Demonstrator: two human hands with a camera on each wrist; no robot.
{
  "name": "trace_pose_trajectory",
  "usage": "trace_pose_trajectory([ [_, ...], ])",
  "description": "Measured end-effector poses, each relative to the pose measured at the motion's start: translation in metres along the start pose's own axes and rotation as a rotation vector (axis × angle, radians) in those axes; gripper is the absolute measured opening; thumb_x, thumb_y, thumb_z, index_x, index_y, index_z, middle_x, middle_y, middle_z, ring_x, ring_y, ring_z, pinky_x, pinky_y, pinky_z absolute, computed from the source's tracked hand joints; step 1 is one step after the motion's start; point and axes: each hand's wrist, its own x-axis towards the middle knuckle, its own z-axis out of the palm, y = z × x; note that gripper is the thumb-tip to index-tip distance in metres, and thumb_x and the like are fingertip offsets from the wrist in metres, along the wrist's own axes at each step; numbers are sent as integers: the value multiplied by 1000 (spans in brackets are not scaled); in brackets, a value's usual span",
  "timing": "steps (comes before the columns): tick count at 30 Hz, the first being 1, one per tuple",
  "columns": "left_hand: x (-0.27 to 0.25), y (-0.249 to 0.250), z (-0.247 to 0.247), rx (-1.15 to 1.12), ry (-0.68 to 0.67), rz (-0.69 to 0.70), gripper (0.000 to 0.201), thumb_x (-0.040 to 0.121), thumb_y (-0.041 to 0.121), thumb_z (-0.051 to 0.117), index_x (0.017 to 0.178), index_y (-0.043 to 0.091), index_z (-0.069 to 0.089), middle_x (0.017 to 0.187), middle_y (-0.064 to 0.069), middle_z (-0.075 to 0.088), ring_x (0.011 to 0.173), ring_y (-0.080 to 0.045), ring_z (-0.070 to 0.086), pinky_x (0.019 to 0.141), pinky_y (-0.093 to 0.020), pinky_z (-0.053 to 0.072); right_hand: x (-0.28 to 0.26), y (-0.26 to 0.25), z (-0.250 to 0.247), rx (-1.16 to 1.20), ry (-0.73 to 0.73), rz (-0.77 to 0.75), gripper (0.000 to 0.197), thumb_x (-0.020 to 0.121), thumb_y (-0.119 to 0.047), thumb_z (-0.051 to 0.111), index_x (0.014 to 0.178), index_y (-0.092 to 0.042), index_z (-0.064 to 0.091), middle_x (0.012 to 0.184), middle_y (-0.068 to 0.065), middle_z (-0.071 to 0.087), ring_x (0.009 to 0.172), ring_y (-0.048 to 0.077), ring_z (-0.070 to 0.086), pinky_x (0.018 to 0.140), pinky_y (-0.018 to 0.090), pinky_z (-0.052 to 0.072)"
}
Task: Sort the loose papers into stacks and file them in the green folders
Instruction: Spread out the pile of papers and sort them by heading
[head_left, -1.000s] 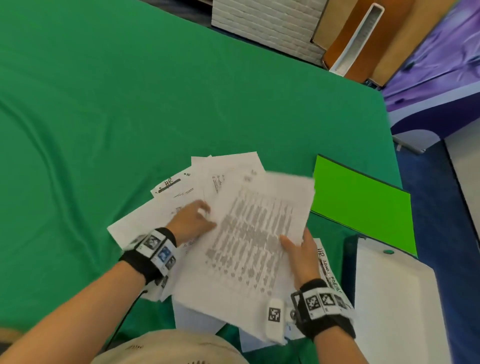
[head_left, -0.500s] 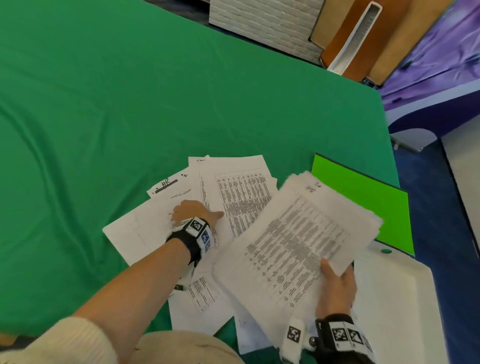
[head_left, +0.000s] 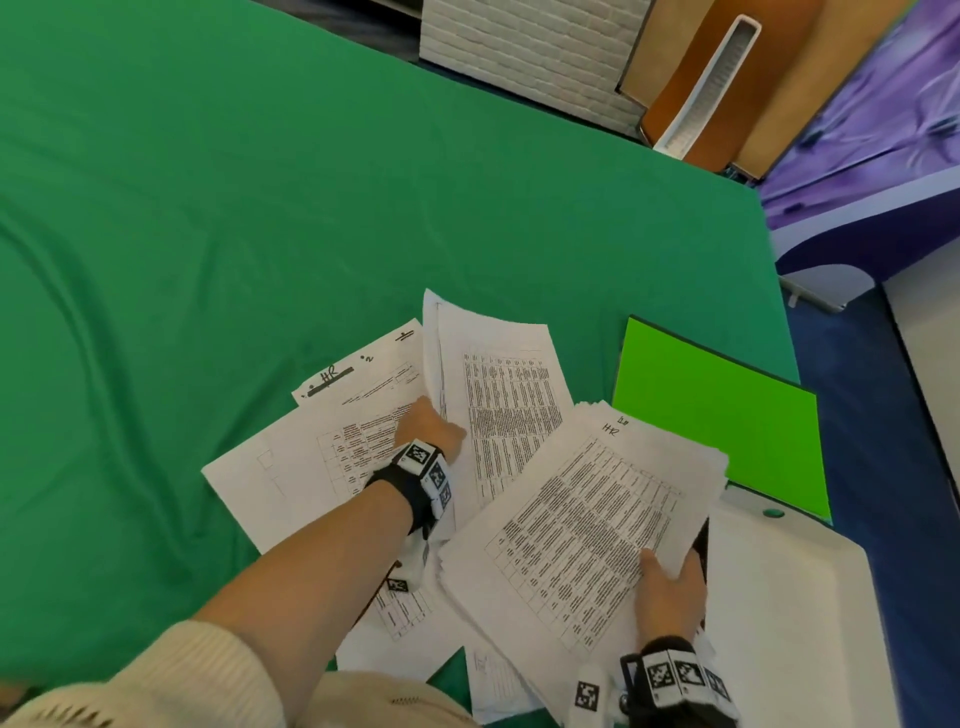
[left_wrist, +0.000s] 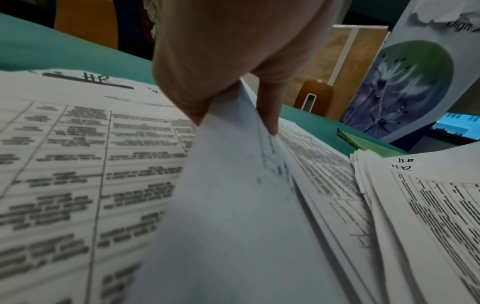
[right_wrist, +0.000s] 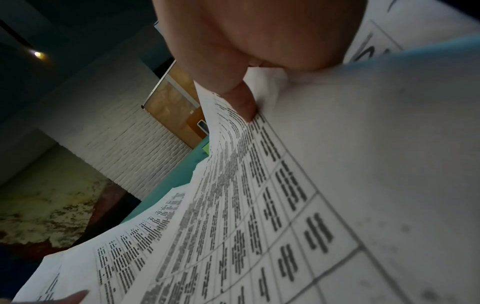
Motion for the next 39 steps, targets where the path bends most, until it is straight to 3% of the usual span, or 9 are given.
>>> trace_pose_trajectory([
  [5,3,7,-62,-247,65,216,66,79,25,77,136,11,49,135,-9,57,119,-27,58,93,-43,54,2,-10,-11,99,-24,-24,43,92,-4,58,135,-7,51,128,16,59,116,33,55,97,34,38],
  [10,-29,32,-156,-589,-7,395,36,80,7,74,114,7,62,102,-2,72,82,-10,72,70,-28,60,1,-22,-4,165,-150,-20,41,91,-3,59,132,-7,55,122,13,62,104,26,57,92,35,42],
  [15,-56,45,-204,-802,-139,504,34,77,5,71,110,10,63,109,-8,72,96,-22,71,77,-36,59,4,-19,22,154,-284,53,43,92,-8,60,134,-10,52,122,9,62,108,31,60,95,42,47],
  [18,-57,38,-199,-808,-179,461,47,71,10,74,117,7,62,111,-9,72,97,-24,71,78,-37,60,9,-5,35,21,-315,90,41,90,-17,65,130,-15,55,127,11,63,110,33,61,100,52,47],
  [23,-46,5,-160,-720,-243,319,43,72,10,77,113,5,64,106,-10,73,96,-29,71,79,-43,59,4,-21,34,-101,-104,-61,48,95,-42,55,129,-8,52,129,12,57,117,30,55,102,42,41],
  [27,-42,-17,-123,-520,-345,255,35,77,13,78,110,8,68,101,-5,75,90,-24,73,79,-42,59,-15,-56,32,219,-490,91,55,96,-61,34,114,-19,64,111,0,70,101,16,65,87,36,49],
  [32,-40,-37,-96,-404,-312,178,22,81,10,75,102,6,70,80,1,76,67,-13,73,48,-17,52,-20,-50,47,-86,-528,-119,23,85,-26,73,97,-11,62,93,8,71,87,27,69,78,40,57],
  [35,-39,-47,-94,-367,-263,138,14,86,13,72,98,6,70,76,2,74,59,-10,71,46,-15,50,-20,-36,52,-125,-503,-128,16,86,-23,71,85,-11,61,87,8,70,85,26,68,82,48,55],
  [39,-37,-52,-94,-367,-236,129,4,89,9,68,92,7,66,78,-3,71,52,-6,68,43,-13,47,-20,-26,49,-192,-325,-137,12,93,-19,61,89,-9,59,90,4,66,86,25,61,77,32,44],
])
